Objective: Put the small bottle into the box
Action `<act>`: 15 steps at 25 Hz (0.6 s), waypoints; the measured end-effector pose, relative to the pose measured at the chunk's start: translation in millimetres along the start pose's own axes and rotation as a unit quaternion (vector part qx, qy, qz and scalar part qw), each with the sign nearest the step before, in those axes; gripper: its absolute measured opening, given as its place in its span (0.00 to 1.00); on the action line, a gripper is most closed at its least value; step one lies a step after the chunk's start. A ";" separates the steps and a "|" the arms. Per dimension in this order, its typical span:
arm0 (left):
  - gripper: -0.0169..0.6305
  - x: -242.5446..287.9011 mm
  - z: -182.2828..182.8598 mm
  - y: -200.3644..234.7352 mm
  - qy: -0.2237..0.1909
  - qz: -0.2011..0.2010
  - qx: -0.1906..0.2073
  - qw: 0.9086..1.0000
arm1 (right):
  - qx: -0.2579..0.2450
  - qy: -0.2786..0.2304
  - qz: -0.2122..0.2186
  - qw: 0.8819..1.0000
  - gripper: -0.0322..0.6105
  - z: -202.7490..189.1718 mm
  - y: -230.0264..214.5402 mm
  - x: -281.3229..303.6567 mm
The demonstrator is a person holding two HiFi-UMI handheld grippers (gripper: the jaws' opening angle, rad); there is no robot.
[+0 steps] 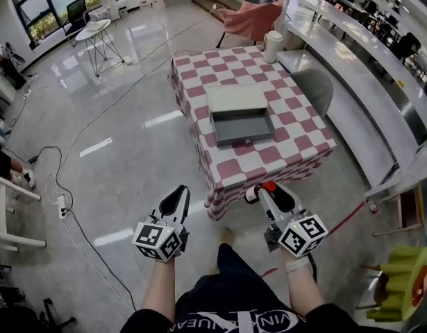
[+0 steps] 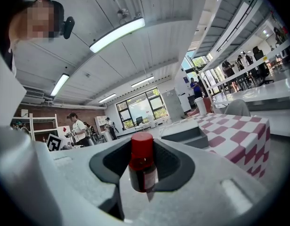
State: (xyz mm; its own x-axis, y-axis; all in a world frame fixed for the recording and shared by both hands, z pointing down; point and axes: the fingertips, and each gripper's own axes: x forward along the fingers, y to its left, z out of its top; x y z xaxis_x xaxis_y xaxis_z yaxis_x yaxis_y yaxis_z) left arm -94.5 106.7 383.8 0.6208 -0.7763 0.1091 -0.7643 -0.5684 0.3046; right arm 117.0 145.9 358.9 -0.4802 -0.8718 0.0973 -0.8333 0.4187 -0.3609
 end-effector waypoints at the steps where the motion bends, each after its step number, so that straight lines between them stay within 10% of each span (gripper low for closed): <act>1: 0.07 7.8 0.7 2.1 -0.001 0.000 -0.002 1.000 | -0.001 0.001 0.002 1.000 0.27 3.1 -3.7 6.8; 15: 0.07 107.7 7.0 24.6 0.006 -0.002 -0.010 1.000 | 0.002 0.031 0.057 0.998 0.27 17.5 -47.4 93.5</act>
State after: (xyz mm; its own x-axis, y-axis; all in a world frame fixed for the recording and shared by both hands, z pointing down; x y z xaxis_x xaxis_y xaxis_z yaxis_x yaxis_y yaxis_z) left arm -47.6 7.2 396.4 0.6259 -0.7708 0.1184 -0.7582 -0.5659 0.3239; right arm 116.4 40.1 368.9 -0.5872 -0.8016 0.1125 -0.7716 0.5123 -0.3771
